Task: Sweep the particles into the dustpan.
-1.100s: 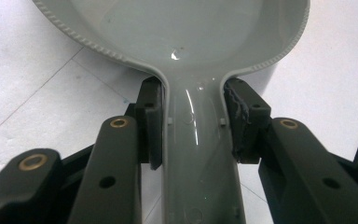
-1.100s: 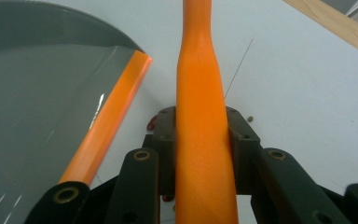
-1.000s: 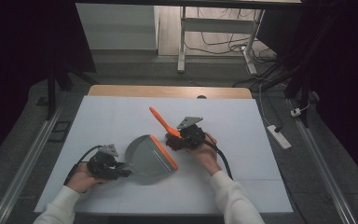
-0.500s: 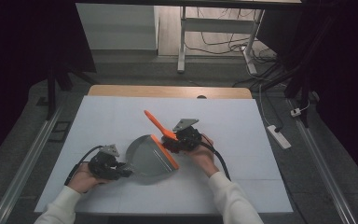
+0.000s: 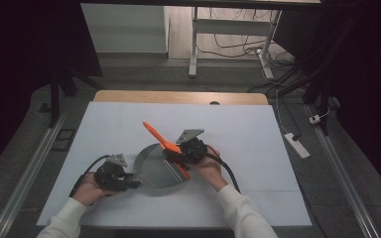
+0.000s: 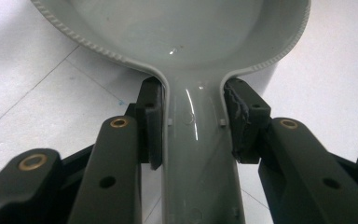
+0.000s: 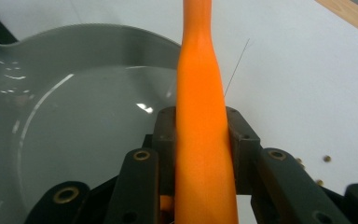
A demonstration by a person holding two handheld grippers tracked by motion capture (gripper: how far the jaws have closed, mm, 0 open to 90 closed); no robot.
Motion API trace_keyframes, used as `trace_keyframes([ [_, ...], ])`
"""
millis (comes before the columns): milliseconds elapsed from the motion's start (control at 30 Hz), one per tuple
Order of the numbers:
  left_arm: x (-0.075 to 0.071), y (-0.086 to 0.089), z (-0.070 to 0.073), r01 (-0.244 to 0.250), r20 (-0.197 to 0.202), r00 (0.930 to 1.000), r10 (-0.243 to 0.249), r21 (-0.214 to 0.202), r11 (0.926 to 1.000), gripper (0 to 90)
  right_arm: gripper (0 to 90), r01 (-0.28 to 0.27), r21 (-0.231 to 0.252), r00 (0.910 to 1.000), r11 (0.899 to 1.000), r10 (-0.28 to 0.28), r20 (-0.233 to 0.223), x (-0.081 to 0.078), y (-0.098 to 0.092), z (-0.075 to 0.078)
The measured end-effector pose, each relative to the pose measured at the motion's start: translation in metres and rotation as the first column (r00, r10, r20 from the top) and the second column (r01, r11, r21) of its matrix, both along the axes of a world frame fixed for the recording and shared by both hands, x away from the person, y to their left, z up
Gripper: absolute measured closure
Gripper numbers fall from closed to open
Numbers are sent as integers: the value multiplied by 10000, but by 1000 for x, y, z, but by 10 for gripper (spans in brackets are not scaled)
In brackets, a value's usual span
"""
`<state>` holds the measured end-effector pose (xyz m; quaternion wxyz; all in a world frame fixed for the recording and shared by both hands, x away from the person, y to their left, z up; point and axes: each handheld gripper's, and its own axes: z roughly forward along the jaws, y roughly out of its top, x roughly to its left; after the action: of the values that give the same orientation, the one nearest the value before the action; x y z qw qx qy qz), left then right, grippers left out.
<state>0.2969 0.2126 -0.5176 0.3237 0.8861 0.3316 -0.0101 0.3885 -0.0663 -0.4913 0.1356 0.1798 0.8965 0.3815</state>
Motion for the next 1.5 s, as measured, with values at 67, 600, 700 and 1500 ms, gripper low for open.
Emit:
trace_keyframes([
  [67,0,0,0,9,-10,10000,-9,-12,10000,618,700,-160,-3,9999,9999,160,41,-3,3,1],
  [600,-1,0,-1,-48,-4,10000,48,-39,10000,618,700,-582,289,9978,9979,573,323,-13,6,16],
  [700,-1,0,-1,-57,4,10000,57,-44,10000,618,699,-241,440,9990,9987,224,382,-9,-1,19],
  [1500,-2,0,-1,-55,34,10000,55,-7,10000,617,700,2245,546,9706,9729,-2282,760,34,-57,26],
])
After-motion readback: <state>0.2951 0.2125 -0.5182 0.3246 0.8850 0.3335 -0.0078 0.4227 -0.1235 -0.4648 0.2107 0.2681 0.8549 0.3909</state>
